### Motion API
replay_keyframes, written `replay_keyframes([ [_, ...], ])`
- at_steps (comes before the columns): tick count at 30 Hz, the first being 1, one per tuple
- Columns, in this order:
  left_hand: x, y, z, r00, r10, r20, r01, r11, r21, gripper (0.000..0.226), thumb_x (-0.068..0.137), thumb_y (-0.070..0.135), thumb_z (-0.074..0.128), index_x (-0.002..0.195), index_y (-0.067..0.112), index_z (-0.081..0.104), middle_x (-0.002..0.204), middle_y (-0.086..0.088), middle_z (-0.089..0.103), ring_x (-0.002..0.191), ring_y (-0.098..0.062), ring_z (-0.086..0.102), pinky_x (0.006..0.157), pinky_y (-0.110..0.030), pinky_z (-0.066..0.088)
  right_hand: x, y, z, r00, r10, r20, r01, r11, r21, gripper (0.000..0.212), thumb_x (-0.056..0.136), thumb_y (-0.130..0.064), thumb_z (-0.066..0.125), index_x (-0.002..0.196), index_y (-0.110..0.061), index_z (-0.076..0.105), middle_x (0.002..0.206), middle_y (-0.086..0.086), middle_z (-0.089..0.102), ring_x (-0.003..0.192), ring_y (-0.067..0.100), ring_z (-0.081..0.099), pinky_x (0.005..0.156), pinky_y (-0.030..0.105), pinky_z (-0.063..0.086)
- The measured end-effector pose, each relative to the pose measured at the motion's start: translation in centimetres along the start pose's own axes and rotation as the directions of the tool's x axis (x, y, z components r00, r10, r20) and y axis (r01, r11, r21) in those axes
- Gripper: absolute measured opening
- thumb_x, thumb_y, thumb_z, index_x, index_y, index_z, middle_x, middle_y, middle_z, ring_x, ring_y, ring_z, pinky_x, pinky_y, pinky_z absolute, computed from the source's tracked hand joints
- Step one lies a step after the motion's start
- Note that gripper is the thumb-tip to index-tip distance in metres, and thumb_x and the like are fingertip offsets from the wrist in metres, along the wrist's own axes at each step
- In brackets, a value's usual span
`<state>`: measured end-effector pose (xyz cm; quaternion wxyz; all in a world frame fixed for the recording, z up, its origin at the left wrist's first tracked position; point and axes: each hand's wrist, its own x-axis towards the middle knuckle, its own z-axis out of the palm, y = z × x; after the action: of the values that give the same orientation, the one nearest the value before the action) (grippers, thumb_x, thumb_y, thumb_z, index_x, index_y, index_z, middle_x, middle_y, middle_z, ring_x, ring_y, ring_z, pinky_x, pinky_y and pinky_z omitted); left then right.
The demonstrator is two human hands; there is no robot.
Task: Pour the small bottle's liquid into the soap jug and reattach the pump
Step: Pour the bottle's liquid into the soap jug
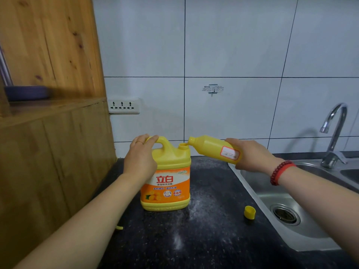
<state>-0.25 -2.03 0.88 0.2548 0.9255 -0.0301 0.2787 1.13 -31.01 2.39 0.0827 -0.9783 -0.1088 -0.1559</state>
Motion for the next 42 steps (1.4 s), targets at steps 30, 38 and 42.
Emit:
replay_keyframes([
  [30,-0.6,6.2,0.7,0.988,0.137,-0.069,-0.151,0.948,-0.281,0.063,0.077,-0.003,0.050,0.132,0.026,0.040,0.137,0.001,0.042,0.124,-0.015,0.039,0.096,-0.022,0.031,-3.2,0.1,4.2,0.962,0.272,-0.037,-0.151,0.638,0.755,0.067,0.057,-0.026,0.085,0.112,-0.021,0.049,0.101,-0.001,0.063,0.093,0.018,0.061,0.081,0.036,0.054],
  [38,-4.6,7.8,9.0,0.885,0.102,0.454,0.173,0.834,-0.525,0.072,0.080,0.001,0.053,0.142,0.018,0.022,0.143,-0.005,0.038,0.131,-0.015,0.037,0.102,-0.024,0.034,-4.0,-0.4,8.5,0.957,0.288,-0.021,-0.163,0.601,0.783,0.059,0.057,-0.026,0.085,0.106,-0.020,0.054,0.095,-0.001,0.065,0.086,0.013,0.062,0.072,0.025,0.052],
  [42,-5.1,8.0,11.1,0.849,0.026,0.527,0.332,0.751,-0.571,0.072,0.082,-0.002,0.052,0.143,0.019,0.021,0.145,-0.004,0.036,0.132,-0.016,0.037,0.098,-0.026,0.038,-4.0,-0.3,10.0,0.957,0.287,-0.035,-0.150,0.596,0.789,0.057,0.056,-0.031,0.084,0.103,-0.025,0.053,0.092,-0.006,0.064,0.086,0.009,0.062,0.073,0.026,0.053],
])
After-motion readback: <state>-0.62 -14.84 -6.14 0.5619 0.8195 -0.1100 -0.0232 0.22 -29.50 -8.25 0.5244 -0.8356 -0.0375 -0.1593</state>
